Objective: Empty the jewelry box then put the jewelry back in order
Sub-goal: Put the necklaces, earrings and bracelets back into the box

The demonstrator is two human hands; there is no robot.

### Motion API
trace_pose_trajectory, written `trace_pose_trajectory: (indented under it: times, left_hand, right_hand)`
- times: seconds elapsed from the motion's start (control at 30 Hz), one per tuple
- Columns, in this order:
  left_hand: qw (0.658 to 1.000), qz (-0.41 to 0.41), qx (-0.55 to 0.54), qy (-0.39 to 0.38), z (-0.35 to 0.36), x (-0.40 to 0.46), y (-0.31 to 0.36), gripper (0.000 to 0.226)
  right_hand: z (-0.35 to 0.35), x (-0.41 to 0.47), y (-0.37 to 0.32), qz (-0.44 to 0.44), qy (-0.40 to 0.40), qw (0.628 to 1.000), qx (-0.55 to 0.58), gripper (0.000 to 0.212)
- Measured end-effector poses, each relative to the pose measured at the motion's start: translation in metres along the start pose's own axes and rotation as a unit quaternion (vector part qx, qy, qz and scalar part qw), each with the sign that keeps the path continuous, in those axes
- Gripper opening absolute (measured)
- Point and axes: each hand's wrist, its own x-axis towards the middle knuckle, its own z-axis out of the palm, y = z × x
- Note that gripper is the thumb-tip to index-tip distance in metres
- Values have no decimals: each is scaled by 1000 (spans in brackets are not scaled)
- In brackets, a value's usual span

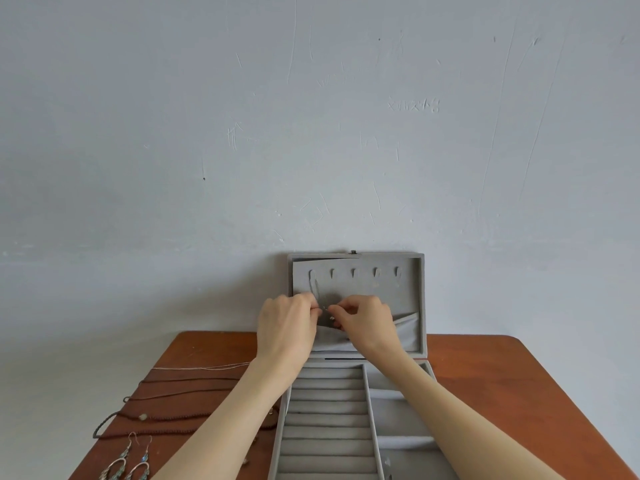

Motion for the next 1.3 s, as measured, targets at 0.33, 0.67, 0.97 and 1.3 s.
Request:
trace_pose_trajectory:
  times: [0.33,0.67,0.97,1.3]
  left_hand:
    - [988,-31,-107,-107,0,0,-8,16]
    - [952,-123,-275,-54,-3,1,-6,13]
    - [917,-175,-358,-5,0,-3,2,8]
    - [993,-41,-110,2,-2,-10,-7,17]
  right_hand:
    - [1,-1,3,15,-13,1000,12,23]
    - [0,-1,5,14,-29,999,-4,22]
    - [-2,0,5,17,-49,999,-18,28]
    - [-2,-3,6,-15,-21,1000,-13,18]
